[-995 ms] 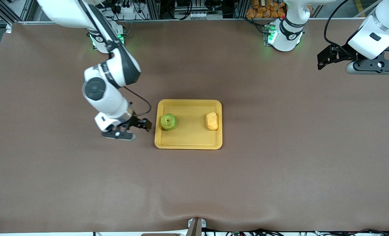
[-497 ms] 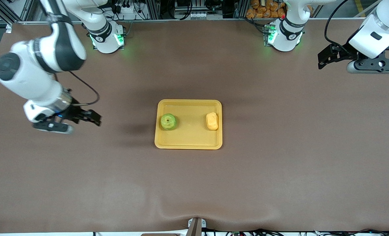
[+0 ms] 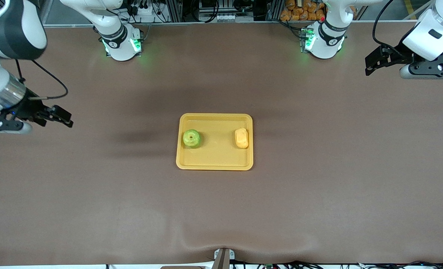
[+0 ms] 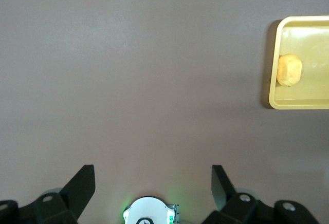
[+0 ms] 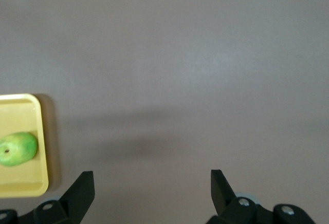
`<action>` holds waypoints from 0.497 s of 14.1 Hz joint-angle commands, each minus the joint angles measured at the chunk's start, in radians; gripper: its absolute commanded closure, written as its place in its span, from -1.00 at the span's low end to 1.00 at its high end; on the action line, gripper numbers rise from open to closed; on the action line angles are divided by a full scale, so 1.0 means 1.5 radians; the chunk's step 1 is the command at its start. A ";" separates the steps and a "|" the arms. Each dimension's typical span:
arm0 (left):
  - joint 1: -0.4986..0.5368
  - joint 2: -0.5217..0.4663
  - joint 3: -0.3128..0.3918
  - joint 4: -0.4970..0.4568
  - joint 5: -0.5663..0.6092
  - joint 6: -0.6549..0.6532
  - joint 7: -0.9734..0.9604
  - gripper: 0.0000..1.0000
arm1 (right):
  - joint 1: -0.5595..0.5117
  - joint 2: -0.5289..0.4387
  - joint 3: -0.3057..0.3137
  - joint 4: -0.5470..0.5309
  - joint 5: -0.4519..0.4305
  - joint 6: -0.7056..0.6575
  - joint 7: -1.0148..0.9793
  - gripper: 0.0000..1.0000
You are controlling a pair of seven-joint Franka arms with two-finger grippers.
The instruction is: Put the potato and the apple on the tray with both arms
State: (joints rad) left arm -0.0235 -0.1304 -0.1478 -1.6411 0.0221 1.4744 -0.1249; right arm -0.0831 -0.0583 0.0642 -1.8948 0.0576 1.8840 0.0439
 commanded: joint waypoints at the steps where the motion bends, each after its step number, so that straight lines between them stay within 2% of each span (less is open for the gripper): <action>1: 0.007 -0.002 -0.007 0.009 0.001 -0.016 -0.008 -1.00 | -0.009 -0.004 0.013 0.084 0.000 -0.106 -0.003 -1.00; 7: 0.009 0.000 -0.005 0.010 0.000 -0.017 -0.006 -1.00 | -0.006 0.008 0.017 0.193 -0.005 -0.171 -0.008 -1.00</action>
State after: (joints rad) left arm -0.0224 -0.1304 -0.1474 -1.6410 0.0221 1.4686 -0.1249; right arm -0.0828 -0.0665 0.0805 -1.6818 0.0576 1.6829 0.0436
